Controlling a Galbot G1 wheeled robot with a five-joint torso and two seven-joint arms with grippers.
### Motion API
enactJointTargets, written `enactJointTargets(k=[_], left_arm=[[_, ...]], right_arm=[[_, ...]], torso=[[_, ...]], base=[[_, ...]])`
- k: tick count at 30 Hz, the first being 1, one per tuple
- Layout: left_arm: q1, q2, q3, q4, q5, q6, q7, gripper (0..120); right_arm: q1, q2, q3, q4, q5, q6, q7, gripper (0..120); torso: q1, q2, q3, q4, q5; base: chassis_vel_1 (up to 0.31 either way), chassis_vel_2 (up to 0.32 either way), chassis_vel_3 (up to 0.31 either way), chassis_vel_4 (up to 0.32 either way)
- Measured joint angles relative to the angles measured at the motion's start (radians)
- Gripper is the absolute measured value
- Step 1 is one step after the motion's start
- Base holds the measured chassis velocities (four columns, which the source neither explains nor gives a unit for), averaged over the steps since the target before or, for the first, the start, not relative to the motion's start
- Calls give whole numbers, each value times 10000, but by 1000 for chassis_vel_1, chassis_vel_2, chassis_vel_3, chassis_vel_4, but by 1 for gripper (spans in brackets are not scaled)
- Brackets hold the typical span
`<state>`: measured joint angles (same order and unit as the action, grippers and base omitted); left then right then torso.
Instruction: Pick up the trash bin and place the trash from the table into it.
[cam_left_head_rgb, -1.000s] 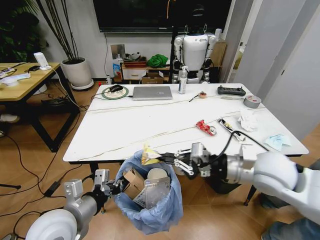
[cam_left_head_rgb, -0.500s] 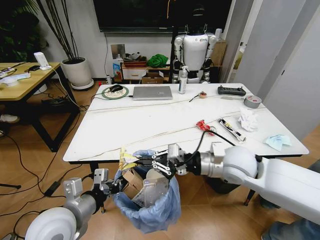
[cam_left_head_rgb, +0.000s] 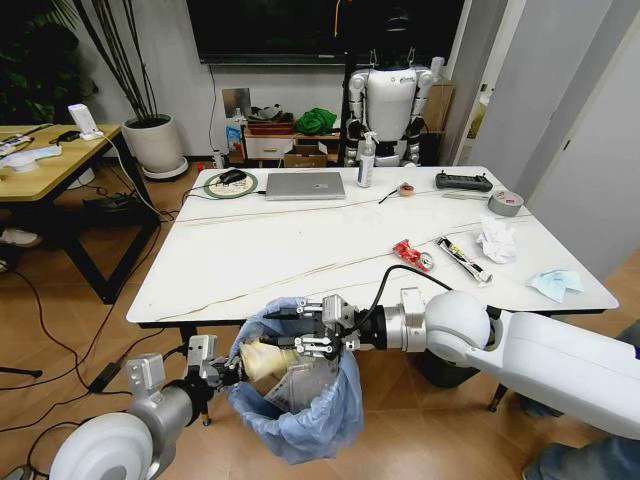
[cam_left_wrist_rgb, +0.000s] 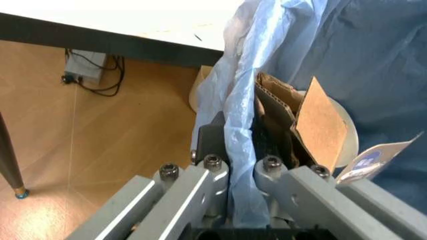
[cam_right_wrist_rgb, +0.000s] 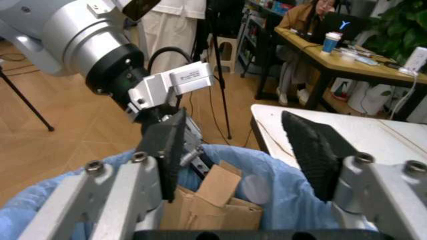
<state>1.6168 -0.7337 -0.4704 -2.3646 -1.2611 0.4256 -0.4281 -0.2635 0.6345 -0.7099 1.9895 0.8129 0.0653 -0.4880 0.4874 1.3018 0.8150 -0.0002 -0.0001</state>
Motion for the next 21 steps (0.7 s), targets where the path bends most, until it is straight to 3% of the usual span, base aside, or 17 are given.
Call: enactJointTargets(k=[2,6,7,11,12,13,14,17,21], left_arm=[[6,-5,5,0,8,1,0,0],[55,-60,3,0,112,5,3,0],[55,-60,3,0,112,5,3,0],[368,-234,-126,-127,376,5,61,0],[393,-256,-135,-138,395,5,64,0],[509,-424,-152,-174,599,4,103,0],[509,-424,-152,-174,599,4,103,0],[574,-626,-72,-153,914,-17,165,0],[355,-486,73,-90,870,-26,178,0]], right_arm=[[-39,-19,81,-2,0,1,3,59],[-851,-444,1760,-2,290,-110,498,77],[-851,-444,1760,-2,290,-110,498,77],[-1394,-710,3412,-364,641,-377,1966,95],[-1399,-699,3483,-403,650,-415,2125,95],[-1458,-643,3772,-539,700,-660,3333,99],[-1458,-643,3772,-539,700,-660,3333,99],[-1698,-551,4026,-476,986,-1130,5311,100],[-2100,-754,4298,-273,1259,-1367,6303,100]], torso=[[0,0,0,0,0],[0,0,0,3,1],[0,0,0,3,1],[-1,1,-2,-8,3],[-1,1,-2,-7,3],[-1,0,-1,3,4],[-1,0,-1,3,4],[0,0,-1,8,3],[-1,0,-1,2,2]], base=[[0,0,0,0],[0,0,0,0],[0,0,0,0],[0,0,0,0],[0,0,0,0],[0,0,0,0],[0,0,0,0],[0,0,0,0],[0,0,0,0]])
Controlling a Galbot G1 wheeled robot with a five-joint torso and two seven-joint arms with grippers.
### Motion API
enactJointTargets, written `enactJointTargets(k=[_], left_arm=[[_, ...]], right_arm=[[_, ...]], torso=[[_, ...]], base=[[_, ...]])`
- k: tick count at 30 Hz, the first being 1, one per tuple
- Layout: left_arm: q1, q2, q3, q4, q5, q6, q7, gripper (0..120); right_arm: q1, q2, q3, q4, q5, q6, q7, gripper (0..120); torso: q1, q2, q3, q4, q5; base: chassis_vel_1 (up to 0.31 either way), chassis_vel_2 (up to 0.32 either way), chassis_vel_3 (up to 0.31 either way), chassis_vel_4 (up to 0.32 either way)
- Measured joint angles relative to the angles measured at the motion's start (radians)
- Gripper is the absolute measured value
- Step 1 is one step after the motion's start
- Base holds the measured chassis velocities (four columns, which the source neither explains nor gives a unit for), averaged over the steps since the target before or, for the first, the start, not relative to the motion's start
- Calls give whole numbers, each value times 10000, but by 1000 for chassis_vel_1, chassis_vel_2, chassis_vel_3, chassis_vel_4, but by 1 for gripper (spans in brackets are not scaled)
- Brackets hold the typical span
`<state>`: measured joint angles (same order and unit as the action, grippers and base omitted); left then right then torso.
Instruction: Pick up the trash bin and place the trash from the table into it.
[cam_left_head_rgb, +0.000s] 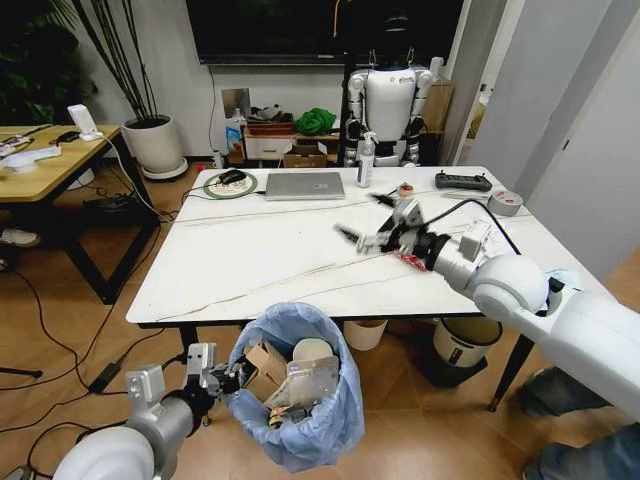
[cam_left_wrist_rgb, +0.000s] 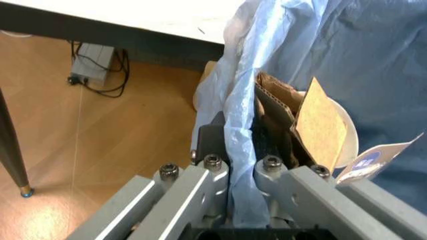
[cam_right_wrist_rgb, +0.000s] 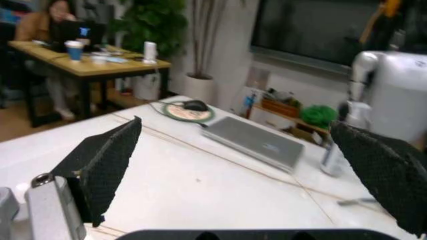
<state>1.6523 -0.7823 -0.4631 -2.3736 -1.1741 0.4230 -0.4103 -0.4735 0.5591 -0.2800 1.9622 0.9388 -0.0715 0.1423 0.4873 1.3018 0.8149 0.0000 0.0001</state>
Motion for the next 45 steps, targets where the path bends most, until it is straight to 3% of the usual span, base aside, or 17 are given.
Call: enactJointTargets(k=[5,11,16,27,45], left_arm=[[-336,394,135,110,-346,-1,13,0],[-739,627,339,353,-635,8,52,0],[-1252,813,720,608,-902,22,63,0],[-1266,855,841,653,-902,36,60,0],[-924,987,568,459,-841,37,46,0]], right_arm=[[-886,-373,254,-326,160,63,366,100],[-1213,-285,9,-1000,178,536,-62,100],[-874,330,-269,-1844,807,-65,-437,100],[-450,658,-430,-3765,1091,-608,-1552,100],[-53,1748,-266,-6551,860,-570,-3065,100]], torso=[[0,0,0,-6,1],[0,0,0,-3,2],[0,0,1,0,-2],[0,0,1,-3,-2],[0,0,1,-1,-3]], base=[[0,0,0,0],[0,0,0,0],[0,0,0,0],[0,0,0,0],[0,0,0,0]])
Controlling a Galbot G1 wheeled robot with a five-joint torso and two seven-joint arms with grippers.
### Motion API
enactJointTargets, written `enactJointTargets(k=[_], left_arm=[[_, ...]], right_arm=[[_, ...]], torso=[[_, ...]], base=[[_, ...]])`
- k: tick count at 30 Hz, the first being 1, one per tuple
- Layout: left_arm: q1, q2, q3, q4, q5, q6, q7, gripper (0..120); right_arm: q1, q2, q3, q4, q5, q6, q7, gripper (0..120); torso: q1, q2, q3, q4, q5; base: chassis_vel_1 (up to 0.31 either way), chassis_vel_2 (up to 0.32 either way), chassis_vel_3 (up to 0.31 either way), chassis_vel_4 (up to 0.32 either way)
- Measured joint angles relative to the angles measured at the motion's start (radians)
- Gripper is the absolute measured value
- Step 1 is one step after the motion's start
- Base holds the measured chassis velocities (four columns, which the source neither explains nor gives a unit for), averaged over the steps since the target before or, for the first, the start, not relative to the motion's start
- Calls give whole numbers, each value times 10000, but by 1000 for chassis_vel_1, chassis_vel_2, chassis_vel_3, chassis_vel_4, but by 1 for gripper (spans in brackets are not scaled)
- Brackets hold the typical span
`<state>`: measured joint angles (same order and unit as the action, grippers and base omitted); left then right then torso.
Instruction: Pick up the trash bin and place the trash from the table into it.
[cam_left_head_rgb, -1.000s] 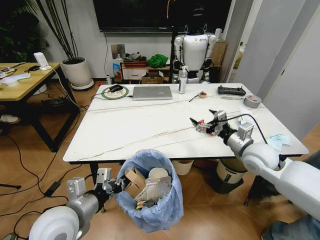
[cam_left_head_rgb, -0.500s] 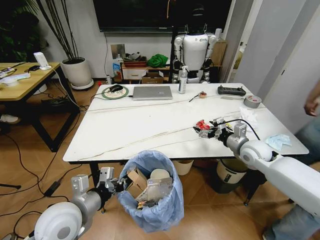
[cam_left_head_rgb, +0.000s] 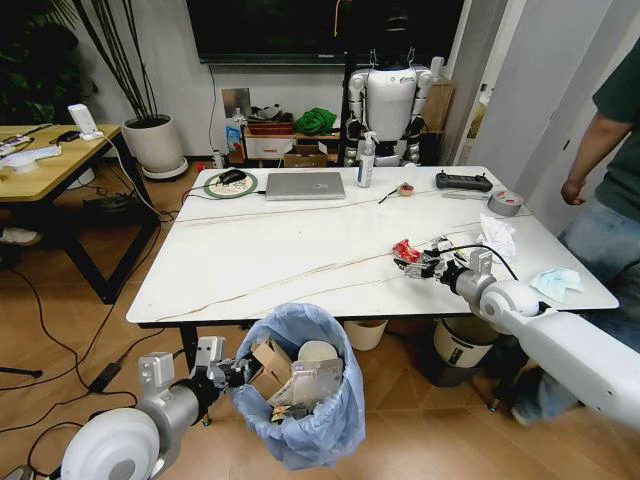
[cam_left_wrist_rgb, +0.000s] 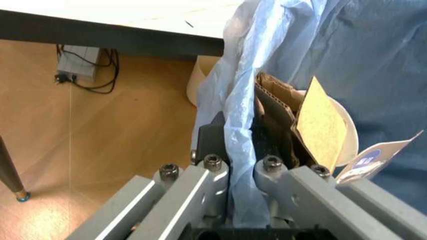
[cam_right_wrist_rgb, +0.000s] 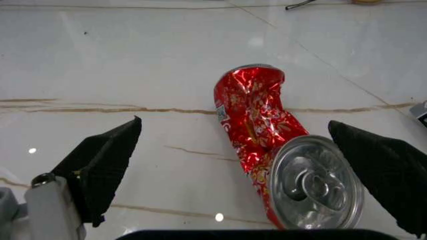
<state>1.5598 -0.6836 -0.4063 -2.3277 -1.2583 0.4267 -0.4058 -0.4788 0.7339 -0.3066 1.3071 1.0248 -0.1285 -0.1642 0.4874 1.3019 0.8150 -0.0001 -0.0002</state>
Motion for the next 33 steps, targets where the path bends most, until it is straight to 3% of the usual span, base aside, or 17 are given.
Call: enactJointTargets(k=[13,16,20,27,33], left_arm=[[-41,46,-23,60,-7,0,-14,0],[-62,30,-15,85,-7,0,-19,0],[-76,-5,4,94,-4,0,-22,0],[-79,33,-21,94,-5,0,-25,0],[-137,158,24,97,-77,-1,-26,0]], right_arm=[[96,225,40,-1187,-67,113,-461,100],[99,231,43,-1223,-65,136,-467,93],[93,187,42,-1244,-61,173,-517,73],[21,112,17,-1212,-81,243,-641,52],[-108,-36,-16,-808,-78,380,-807,51]], torso=[[0,0,0,-2,3],[0,0,0,1,2],[0,0,0,0,1],[-1,0,0,0,0],[-1,0,0,-2,3]], base=[[0,0,0,0],[0,0,0,0],[0,0,0,0],[0,0,0,0],[0,0,0,0]])
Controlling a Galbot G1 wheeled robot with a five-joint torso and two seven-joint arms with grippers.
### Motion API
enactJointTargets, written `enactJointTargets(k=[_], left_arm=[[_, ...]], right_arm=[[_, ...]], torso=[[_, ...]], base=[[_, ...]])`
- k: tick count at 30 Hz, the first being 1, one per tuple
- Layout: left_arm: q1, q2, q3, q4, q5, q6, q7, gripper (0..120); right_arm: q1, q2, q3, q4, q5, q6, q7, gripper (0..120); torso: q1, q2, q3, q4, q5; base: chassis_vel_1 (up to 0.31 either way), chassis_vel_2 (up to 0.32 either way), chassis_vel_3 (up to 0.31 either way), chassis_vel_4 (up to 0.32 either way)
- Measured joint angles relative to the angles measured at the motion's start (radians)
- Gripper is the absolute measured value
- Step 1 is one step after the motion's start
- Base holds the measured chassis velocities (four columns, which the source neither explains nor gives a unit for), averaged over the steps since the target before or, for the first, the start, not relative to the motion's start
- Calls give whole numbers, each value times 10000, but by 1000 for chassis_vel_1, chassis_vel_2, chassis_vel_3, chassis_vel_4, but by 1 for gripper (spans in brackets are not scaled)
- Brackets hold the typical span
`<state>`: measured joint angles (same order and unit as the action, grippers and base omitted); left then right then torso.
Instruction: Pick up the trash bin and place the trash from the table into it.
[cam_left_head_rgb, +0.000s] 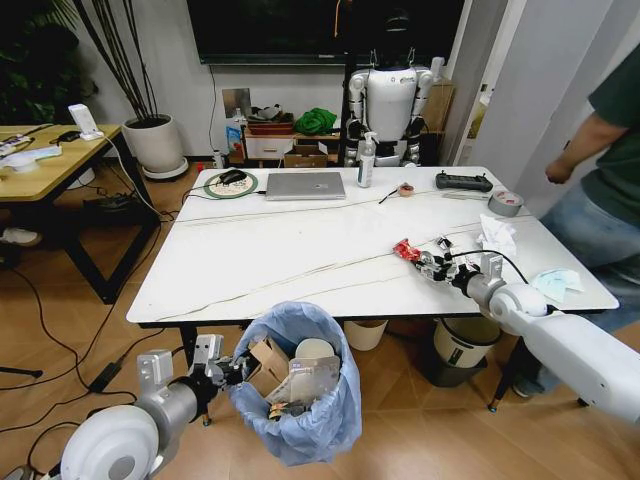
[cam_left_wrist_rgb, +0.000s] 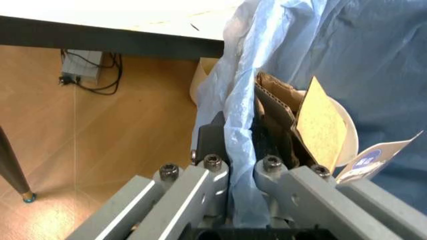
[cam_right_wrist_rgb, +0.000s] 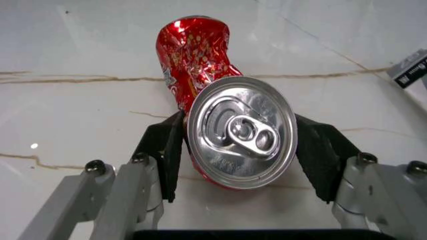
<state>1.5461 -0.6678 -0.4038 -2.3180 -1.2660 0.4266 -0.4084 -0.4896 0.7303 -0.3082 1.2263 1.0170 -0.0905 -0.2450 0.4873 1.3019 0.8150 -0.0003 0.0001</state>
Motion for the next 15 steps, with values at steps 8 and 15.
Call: enactJointTargets(k=[8,15], left_arm=[[-315,261,131,64,-314,-8,4,0],[-597,247,351,389,-340,-11,77,0]], right_arm=[[65,-163,-23,852,198,428,-570,51],[139,-995,-60,2979,474,899,-1247,51]], torso=[[1,0,0,2,-2],[0,0,0,1,-5]], base=[[0,0,0,0],[0,0,0,0]])
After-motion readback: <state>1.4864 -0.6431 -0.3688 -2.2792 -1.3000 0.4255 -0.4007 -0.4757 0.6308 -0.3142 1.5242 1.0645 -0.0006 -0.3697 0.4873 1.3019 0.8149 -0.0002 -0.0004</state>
